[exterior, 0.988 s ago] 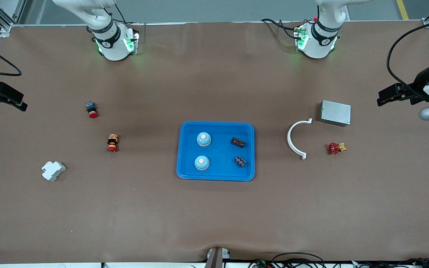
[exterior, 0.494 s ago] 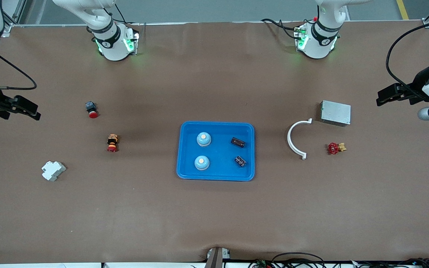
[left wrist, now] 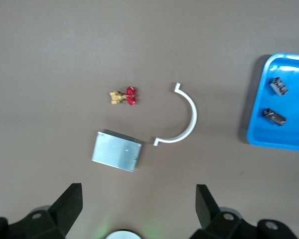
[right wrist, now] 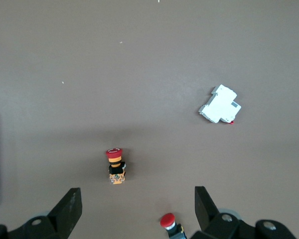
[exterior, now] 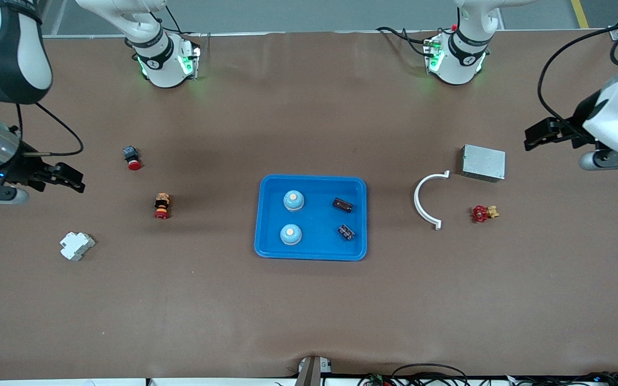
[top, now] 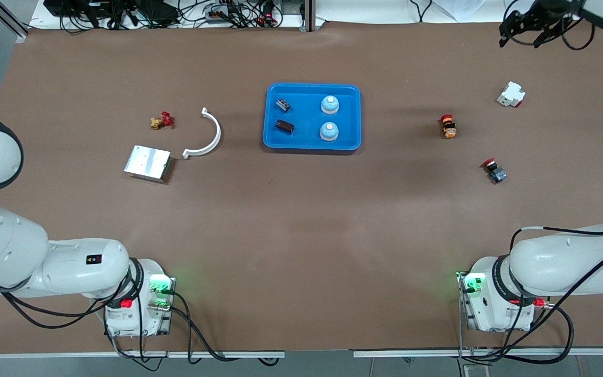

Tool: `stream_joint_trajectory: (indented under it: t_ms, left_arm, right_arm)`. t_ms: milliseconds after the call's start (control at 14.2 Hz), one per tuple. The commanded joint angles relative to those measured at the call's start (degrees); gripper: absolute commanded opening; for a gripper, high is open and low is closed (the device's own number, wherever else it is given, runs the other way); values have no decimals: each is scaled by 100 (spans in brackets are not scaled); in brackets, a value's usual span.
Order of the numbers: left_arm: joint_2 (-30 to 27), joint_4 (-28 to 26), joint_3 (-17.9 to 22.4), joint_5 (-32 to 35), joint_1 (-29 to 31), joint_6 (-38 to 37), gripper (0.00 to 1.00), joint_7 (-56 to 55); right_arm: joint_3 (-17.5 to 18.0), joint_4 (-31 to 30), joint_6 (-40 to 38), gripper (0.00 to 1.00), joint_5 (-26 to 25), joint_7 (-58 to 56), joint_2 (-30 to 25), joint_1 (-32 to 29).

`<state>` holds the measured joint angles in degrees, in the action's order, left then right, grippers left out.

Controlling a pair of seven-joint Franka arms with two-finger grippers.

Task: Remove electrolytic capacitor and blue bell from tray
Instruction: 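Move the left gripper and the right gripper toward the blue tray, then lower the left gripper over a capacitor while the right gripper lowers over a bell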

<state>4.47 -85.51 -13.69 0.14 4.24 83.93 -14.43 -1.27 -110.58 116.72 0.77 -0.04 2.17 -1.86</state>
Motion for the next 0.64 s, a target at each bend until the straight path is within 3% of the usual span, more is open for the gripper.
stream_joint_trajectory:
  t_ms: [0, 353, 564]
  left_arm:
    - [-43, 61, -440, -119, 7, -123, 100, -944]
    - [176, 105, -898, -522, -151, -96, 100, -2131]
    - [598, 114, -907, -603, -599, 341, 100, -3475]
  right_arm:
    - [30, -341, 394, 100, 107, 510, 3, 88]
    - [30, -596, 938, 100, 143, 2697, 186, 1317]
    - [22, -579, 1404, 100, 143, 3780, 555, 1942]
